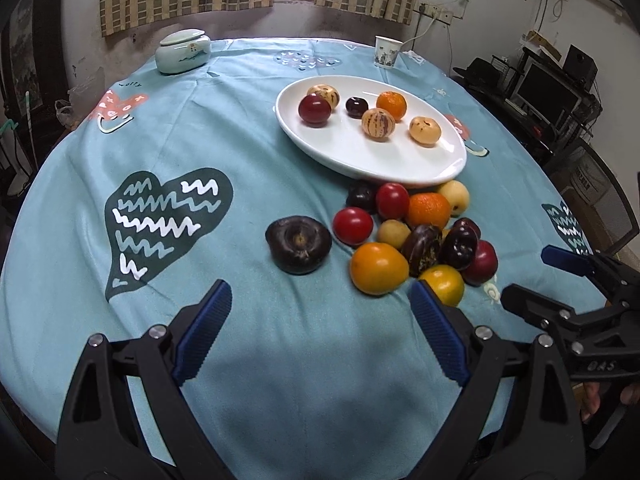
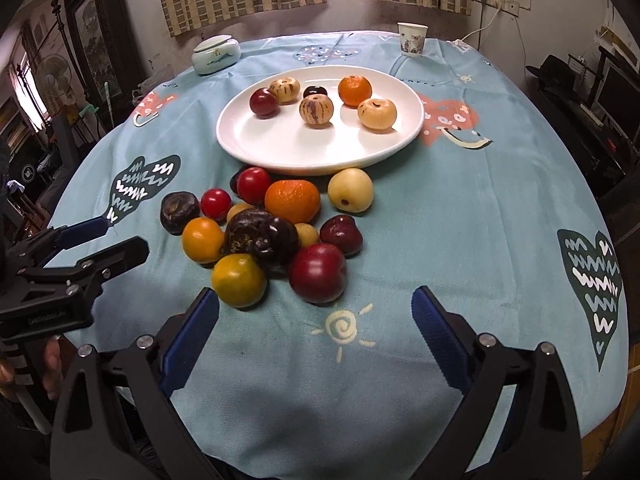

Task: Organize fruits
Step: 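Grasp a red apple with the right tool while the left tool approaches the fruits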

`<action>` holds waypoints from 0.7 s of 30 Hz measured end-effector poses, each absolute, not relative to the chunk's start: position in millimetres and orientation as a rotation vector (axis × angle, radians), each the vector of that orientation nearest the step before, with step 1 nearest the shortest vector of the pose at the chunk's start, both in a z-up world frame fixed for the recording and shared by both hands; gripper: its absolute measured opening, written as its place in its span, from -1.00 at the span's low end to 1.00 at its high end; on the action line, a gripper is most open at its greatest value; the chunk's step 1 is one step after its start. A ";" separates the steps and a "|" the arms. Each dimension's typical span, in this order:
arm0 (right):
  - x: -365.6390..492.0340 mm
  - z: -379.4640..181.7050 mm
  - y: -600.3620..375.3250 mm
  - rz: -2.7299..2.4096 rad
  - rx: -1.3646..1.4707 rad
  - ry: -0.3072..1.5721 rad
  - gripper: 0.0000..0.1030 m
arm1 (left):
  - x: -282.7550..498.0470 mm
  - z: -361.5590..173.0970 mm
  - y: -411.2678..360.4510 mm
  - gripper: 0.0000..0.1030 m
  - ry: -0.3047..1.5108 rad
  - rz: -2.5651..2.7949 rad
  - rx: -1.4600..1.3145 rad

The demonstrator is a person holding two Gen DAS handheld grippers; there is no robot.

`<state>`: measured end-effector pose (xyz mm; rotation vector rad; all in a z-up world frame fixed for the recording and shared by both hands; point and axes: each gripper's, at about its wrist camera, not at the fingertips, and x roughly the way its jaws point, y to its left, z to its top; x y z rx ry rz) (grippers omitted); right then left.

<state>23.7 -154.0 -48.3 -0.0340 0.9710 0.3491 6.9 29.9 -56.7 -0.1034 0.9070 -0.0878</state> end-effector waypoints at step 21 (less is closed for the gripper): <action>33.4 -61.8 -191.2 0.339 0.087 0.959 -0.21 | 8.2 -77.6 -33.3 0.79 0.997 -0.227 -0.004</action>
